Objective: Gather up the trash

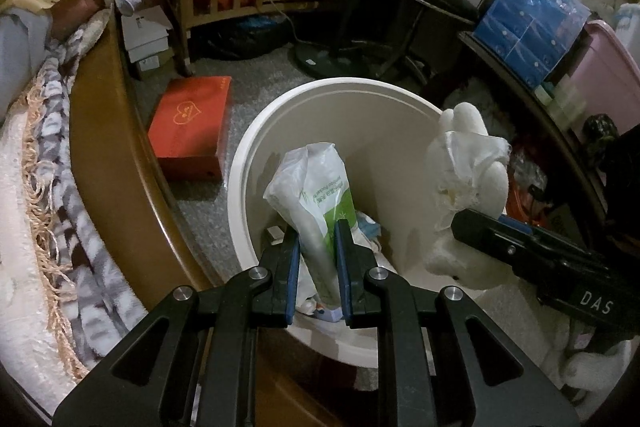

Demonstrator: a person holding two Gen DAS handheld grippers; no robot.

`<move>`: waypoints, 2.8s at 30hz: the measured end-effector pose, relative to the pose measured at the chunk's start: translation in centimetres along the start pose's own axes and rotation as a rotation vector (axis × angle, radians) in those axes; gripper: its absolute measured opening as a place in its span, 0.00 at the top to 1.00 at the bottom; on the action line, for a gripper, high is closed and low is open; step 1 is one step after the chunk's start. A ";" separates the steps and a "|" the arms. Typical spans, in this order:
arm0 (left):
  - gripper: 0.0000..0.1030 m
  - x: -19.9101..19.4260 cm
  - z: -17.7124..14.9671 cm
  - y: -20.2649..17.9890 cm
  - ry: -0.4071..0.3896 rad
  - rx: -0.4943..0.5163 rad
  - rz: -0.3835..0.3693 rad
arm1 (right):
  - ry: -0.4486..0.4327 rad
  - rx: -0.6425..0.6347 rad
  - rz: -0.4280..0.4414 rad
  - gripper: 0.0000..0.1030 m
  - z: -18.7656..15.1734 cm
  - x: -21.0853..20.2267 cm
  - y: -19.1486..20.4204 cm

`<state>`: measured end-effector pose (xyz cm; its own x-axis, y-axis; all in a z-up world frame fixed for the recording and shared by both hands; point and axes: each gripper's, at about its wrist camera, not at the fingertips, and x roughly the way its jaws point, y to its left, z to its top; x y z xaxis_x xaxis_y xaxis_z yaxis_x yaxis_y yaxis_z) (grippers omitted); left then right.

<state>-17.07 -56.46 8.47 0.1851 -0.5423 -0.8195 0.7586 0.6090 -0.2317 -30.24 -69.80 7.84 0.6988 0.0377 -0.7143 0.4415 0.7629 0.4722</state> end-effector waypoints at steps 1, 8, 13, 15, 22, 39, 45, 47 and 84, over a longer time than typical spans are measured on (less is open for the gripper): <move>0.86 0.0 0.0 0.0 0.000 0.000 -0.001 | 0.000 0.000 -0.001 0.60 0.0 0.1 0.0; 0.86 0.2 0.0 0.1 0.004 -0.001 -0.003 | 0.000 -0.001 -0.015 0.59 0.2 0.3 -0.2; 0.78 0.3 0.0 0.1 0.011 -0.004 -0.039 | -0.013 -0.020 -0.047 0.54 0.2 0.4 0.0; 0.64 0.0 -0.1 0.0 -0.001 -0.005 -0.047 | -0.026 -0.022 -0.066 0.38 0.1 0.2 0.2; 0.45 -2.7 -0.4 -0.1 -0.069 0.006 -0.024 | -0.077 -0.057 -0.087 0.32 -0.3 -1.5 1.5; 0.45 -13.8 -3.6 1.0 -0.346 0.034 0.160 | -0.306 -0.254 -0.218 0.32 -1.9 -7.9 10.1; 0.45 -16.3 -4.5 1.2 -0.409 0.041 0.197 | -0.350 -0.297 -0.232 0.31 -2.3 -9.4 12.2; 0.45 -17.0 -4.7 1.3 -0.425 0.042 0.200 | -0.364 -0.304 -0.237 0.30 -2.4 -9.9 12.8; 0.45 -20.2 -6.2 2.3 -0.510 -0.002 0.206 | -0.427 -0.362 -0.264 0.21 -3.8 -11.7 15.6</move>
<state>-22.95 -40.50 21.24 0.6094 -0.6231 -0.4902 0.6735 0.7331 -0.0946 -33.69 -55.93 21.61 0.7886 -0.3868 -0.4780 0.4637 0.8846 0.0492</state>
